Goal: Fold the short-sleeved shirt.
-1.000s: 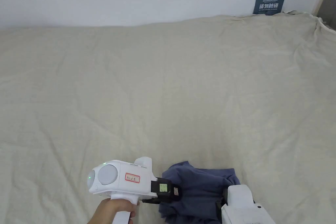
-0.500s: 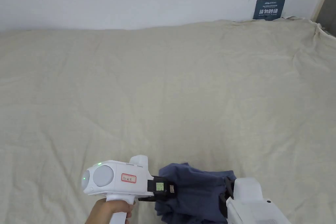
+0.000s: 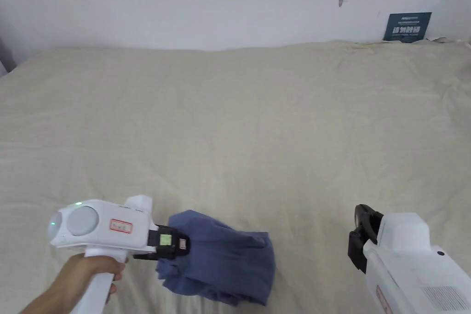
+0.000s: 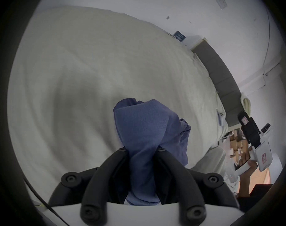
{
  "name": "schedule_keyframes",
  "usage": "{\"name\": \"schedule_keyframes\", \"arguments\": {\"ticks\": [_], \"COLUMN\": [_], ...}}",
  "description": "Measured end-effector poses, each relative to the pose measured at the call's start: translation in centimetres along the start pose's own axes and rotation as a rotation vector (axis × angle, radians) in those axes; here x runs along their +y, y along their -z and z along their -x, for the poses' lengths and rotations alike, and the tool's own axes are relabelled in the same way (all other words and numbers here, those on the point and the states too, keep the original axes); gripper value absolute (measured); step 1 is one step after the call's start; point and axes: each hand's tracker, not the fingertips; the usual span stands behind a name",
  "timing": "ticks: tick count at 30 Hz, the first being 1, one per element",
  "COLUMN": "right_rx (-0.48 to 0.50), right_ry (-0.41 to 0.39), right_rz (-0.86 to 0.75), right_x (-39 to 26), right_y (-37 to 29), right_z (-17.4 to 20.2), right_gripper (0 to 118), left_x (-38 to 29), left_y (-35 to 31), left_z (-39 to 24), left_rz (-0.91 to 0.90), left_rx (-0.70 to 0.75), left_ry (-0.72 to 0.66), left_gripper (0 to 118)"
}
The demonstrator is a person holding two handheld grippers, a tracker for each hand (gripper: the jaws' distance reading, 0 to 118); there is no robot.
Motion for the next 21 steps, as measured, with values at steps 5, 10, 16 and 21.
{"name": "schedule_keyframes", "arguments": {"ticks": [5,10,16,21], "right_rx": [0.003,-0.003,-0.012,-0.023], "right_ry": [0.001,-0.015,-0.033,-0.047], "right_rz": [-0.036,-0.089,-0.139,-0.152], "right_x": [1.4,3.2,5.1,5.5], "right_y": [0.1,-0.1,-0.4,-0.4], "right_z": [0.6,1.1,1.4,1.6], "right_gripper": [0,0,0,0], "left_x": [0.8,0.9,0.8,0.4], "left_y": [-5.8,-10.5,-14.1,-14.2], "left_z": [5.4,9.2,13.6,16.2], "left_rz": [-0.040,-0.045,-0.048,-0.027], "left_rx": [0.143,0.296,0.444,0.528], "left_ry": [-0.030,-0.042,-0.082,-0.111], "left_gripper": [19,19,19,19]}}
